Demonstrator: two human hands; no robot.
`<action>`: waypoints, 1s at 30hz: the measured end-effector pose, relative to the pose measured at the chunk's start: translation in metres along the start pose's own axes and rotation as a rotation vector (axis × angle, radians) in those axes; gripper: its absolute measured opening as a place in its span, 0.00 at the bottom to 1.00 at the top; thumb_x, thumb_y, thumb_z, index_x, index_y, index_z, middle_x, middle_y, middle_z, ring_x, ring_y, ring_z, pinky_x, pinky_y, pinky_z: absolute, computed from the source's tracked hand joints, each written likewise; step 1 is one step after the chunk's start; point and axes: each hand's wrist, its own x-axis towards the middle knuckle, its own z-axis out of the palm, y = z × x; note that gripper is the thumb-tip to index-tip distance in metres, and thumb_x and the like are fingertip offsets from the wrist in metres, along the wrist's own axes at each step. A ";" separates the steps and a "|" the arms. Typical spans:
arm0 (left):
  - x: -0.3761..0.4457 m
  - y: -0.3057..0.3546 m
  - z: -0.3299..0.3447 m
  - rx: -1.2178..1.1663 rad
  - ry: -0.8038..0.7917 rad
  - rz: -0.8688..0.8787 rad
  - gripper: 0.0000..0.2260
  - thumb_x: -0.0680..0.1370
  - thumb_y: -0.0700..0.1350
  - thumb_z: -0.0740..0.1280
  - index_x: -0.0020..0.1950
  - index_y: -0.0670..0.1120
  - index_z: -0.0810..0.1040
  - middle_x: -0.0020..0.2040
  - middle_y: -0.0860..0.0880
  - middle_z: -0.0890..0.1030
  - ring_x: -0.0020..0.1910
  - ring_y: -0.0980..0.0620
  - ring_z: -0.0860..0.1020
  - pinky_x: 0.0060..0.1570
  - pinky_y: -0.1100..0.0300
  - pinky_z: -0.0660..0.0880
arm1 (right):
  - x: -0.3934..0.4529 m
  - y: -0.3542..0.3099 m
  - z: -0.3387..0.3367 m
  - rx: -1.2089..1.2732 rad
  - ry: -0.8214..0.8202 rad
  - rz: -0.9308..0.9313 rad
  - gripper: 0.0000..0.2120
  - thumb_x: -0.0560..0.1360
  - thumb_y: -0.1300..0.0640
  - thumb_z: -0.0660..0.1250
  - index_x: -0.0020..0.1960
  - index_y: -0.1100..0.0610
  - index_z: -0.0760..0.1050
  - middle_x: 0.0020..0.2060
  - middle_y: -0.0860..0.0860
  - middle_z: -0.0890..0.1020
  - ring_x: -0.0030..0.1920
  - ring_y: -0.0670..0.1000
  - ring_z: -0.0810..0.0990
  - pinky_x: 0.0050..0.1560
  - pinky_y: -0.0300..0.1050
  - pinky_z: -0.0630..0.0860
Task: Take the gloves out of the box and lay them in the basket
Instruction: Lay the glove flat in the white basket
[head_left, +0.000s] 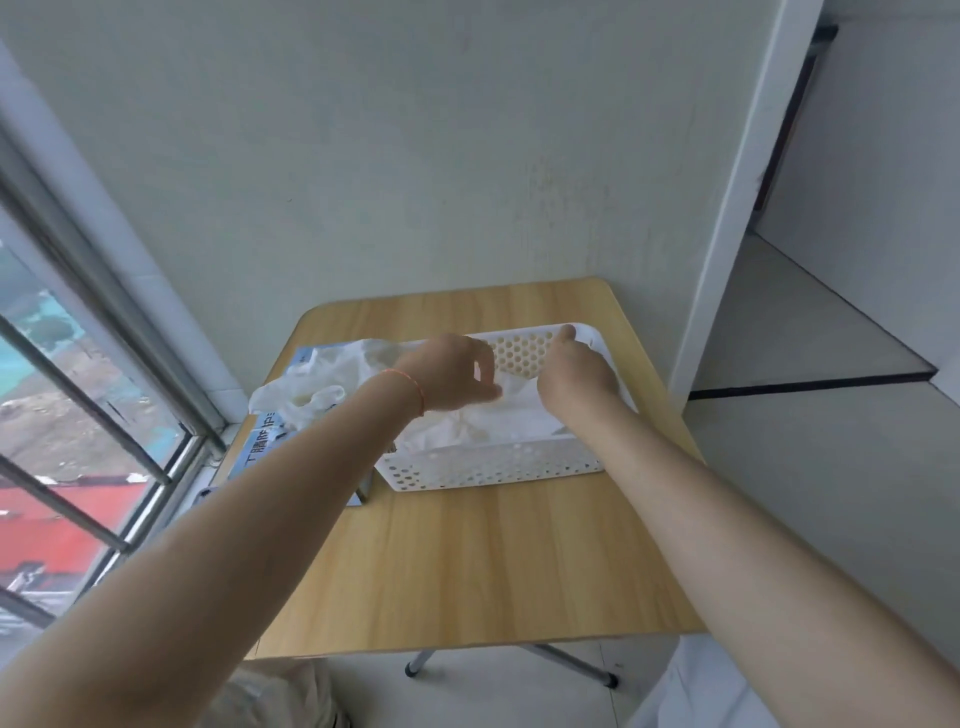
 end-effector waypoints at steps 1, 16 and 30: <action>-0.003 0.000 -0.002 -0.005 -0.125 -0.005 0.08 0.74 0.55 0.71 0.47 0.52 0.79 0.42 0.55 0.77 0.40 0.55 0.75 0.43 0.58 0.73 | 0.000 0.000 0.001 -0.006 0.008 -0.006 0.30 0.79 0.66 0.55 0.78 0.63 0.47 0.56 0.59 0.78 0.50 0.57 0.79 0.36 0.46 0.71; -0.023 -0.035 -0.026 -0.123 -0.005 -0.186 0.03 0.75 0.49 0.68 0.48 0.51 0.78 0.50 0.50 0.80 0.42 0.50 0.79 0.41 0.58 0.76 | -0.008 -0.024 -0.008 -0.377 0.259 -0.231 0.18 0.74 0.64 0.64 0.63 0.61 0.67 0.59 0.58 0.72 0.58 0.57 0.72 0.55 0.48 0.69; -0.094 -0.146 -0.014 -0.212 0.299 -0.424 0.08 0.78 0.52 0.67 0.51 0.51 0.83 0.49 0.51 0.84 0.48 0.49 0.80 0.51 0.55 0.75 | -0.012 -0.163 0.029 0.038 -0.110 -0.508 0.09 0.76 0.51 0.61 0.47 0.53 0.78 0.52 0.50 0.75 0.57 0.54 0.73 0.56 0.49 0.66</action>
